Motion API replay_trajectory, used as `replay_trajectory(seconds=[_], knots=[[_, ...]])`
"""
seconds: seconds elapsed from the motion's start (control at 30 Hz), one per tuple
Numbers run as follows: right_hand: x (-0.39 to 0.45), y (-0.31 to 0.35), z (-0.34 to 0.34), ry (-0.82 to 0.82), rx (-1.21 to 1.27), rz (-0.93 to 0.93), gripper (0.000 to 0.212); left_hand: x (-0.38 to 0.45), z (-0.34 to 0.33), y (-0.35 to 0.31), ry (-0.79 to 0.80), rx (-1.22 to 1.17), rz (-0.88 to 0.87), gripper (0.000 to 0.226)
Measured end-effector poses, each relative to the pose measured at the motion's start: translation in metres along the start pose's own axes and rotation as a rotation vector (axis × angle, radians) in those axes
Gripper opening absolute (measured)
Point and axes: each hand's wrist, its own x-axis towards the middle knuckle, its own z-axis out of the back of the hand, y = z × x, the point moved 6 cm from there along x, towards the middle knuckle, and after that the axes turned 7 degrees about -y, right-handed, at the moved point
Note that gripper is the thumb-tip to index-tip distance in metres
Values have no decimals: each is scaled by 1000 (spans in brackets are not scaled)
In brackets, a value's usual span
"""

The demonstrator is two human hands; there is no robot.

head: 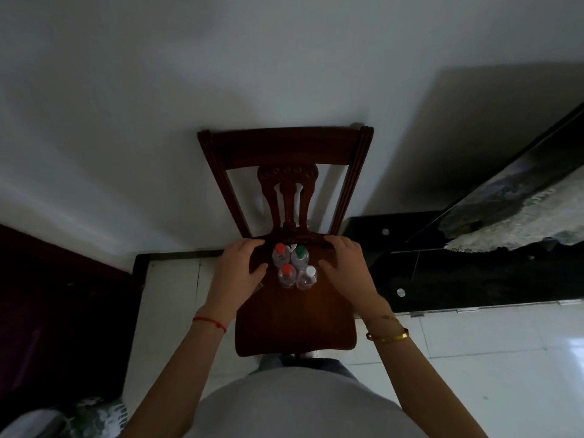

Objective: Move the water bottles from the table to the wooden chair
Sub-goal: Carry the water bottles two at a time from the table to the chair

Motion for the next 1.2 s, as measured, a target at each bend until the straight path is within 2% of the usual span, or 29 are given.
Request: replay_trajectory(seconds=[0.3,0.67,0.93,1.2], knots=[[-32,-12,27,-69,27,-60,52,-9,16,-33,-4,18,-107,47],[-90,-55,74,-270,75,-315,58,7,-11,-110,185,32,-368,49],[-187,-114,117,-486,60,-540,55,-29,-65,-202,355,8,-638,49],[-327,-193,169,-677,56,-718,53,-125,-146,-308,545,-45,-842,48]])
